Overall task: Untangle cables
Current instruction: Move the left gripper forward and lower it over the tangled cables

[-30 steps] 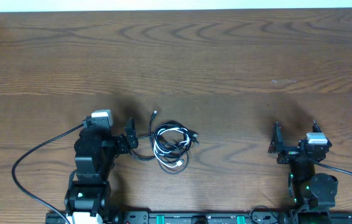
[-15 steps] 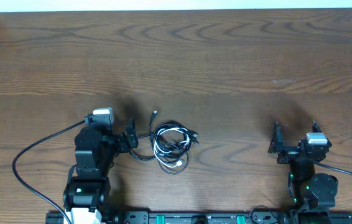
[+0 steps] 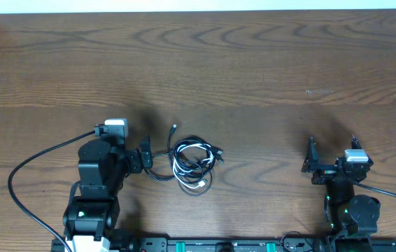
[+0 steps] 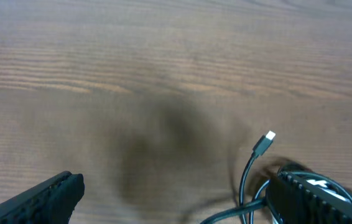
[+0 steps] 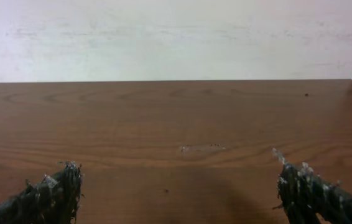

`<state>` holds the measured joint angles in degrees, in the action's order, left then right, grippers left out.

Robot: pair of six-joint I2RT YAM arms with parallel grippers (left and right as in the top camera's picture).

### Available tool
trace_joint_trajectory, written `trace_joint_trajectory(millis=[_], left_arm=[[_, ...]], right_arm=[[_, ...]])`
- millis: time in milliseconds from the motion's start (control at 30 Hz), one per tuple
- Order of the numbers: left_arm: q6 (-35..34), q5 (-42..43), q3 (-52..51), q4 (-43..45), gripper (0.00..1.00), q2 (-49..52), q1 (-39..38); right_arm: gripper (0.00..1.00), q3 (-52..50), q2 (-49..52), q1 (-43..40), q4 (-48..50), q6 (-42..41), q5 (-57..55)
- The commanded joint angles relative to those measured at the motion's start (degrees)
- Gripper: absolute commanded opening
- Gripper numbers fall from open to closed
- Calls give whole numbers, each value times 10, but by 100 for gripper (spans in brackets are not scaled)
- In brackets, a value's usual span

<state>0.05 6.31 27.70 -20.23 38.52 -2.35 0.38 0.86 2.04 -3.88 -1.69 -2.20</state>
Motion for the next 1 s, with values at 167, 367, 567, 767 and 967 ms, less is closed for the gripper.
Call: trace_joint_trajectory(millis=[167, 367, 567, 767, 967], left_arm=[[8, 5, 23, -49, 100, 10, 0], [8, 5, 68, -82, 100, 71, 0], [8, 5, 118, -114, 100, 132, 0], [8, 5, 155, -151, 100, 155, 0], [8, 6, 199, -219, 100, 187, -1]], right_arm=[[99, -1, -2, -2, -2, 9, -2], [99, -1, -2, -2, -2, 9, -2], [99, -1, -2, -2, -2, 9, -2], [99, -1, -2, -2, -2, 9, -2], [99, -1, -2, -2, -2, 9, -2]])
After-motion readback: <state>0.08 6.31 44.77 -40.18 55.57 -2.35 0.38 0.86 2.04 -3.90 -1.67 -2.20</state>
